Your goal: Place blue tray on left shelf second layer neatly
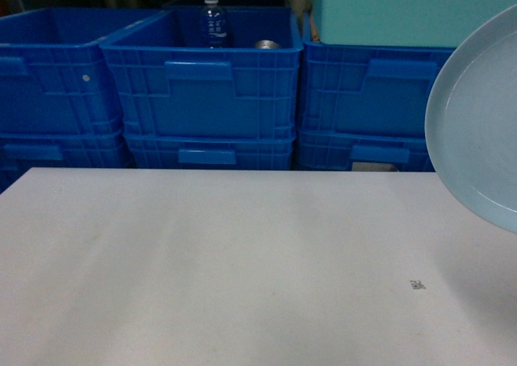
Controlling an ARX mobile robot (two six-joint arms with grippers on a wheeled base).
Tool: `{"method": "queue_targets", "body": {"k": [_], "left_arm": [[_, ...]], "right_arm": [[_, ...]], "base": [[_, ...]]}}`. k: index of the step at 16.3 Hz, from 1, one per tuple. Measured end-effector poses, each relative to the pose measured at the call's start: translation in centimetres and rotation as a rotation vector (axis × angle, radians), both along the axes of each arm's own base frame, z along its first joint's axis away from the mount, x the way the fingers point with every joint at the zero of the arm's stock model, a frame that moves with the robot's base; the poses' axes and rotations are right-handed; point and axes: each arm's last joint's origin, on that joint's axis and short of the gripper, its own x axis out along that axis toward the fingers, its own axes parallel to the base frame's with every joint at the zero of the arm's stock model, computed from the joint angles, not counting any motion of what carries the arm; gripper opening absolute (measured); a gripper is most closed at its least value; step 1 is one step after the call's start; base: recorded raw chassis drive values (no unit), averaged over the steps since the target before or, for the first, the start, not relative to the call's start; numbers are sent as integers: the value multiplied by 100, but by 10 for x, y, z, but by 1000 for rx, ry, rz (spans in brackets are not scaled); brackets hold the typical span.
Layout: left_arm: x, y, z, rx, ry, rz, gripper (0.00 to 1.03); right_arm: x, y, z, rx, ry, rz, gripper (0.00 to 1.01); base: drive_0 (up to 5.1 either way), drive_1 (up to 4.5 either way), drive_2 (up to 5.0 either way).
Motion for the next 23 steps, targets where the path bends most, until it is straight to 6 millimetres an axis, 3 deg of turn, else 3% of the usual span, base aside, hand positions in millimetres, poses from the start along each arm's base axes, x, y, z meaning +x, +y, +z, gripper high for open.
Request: {"method": "queue_targets", "body": {"k": [8, 23], "left_arm": [[0, 0, 0, 0, 2, -3, 98], [0, 0, 0, 0, 1, 1, 98]], "right_arm": [[-1, 0, -1, 0, 5, -2, 2], [-1, 0, -3, 0, 11, -1, 2]], "base": [[0, 0, 0], [351, -390, -390]]}}
